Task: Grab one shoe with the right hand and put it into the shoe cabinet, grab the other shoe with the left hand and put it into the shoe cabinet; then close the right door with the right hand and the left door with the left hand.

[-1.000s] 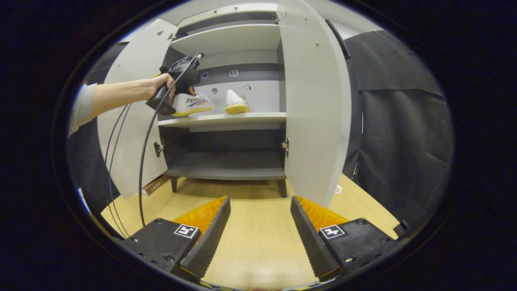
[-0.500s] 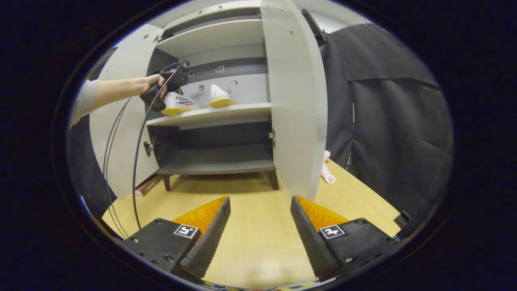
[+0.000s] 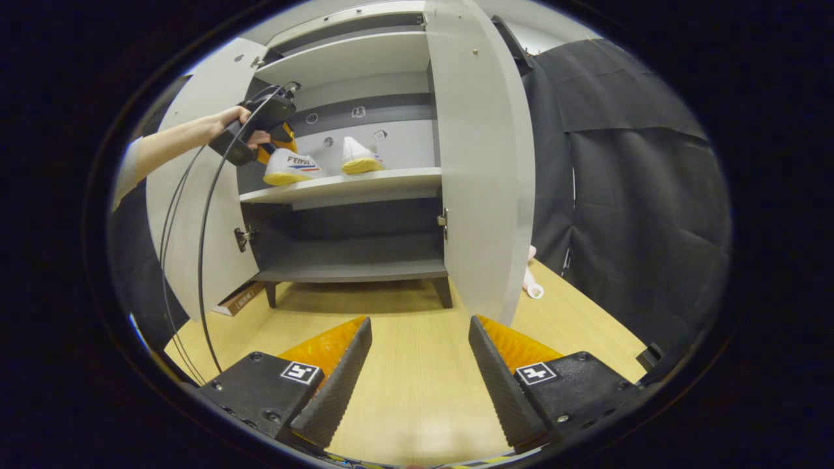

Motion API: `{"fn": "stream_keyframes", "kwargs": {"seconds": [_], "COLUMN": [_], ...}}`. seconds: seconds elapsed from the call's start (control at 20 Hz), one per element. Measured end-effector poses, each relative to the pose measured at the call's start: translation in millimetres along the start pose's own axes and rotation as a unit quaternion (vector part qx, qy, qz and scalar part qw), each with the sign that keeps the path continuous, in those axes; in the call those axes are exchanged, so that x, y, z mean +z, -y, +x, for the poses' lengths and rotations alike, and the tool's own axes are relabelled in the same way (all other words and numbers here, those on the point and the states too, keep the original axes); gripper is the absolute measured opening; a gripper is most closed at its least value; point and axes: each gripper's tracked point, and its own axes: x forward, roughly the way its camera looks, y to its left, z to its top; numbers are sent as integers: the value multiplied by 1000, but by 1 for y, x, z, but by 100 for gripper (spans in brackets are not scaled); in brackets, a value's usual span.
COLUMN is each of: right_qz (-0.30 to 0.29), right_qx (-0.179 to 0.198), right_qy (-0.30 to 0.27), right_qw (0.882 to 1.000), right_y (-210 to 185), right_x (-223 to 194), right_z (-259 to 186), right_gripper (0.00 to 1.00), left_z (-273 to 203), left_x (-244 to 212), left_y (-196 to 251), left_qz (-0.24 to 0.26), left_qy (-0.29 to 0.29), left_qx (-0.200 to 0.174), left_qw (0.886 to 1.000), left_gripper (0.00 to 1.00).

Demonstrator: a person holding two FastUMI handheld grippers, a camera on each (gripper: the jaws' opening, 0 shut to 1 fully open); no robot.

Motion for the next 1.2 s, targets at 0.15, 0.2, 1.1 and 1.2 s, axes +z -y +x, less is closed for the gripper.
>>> {"fn": "stream_keyframes", "kwargs": {"seconds": [0.15,0.2,1.1,1.2], "right_qz": [-3,-5,-23,-29], "right_qx": [7,9,32,33], "right_qy": [4,7,48,54], "right_qw": [1000,1000,998,998], "right_y": [-6,-8,-26,-28], "right_x": [3,5,33,37], "right_z": [-2,-3,-31,-35], "right_gripper": [95,95,95,95], "left_z": [-42,-58,-252,-254], "left_x": [11,13,-152,-174], "left_y": [8,10,-1,-7], "left_qz": [8,13,108,120], "left_qy": [42,58,309,319], "left_qx": [-24,-31,-21,-4], "left_qw": [999,998,945,940], "left_gripper": [29,28,59,65]}}
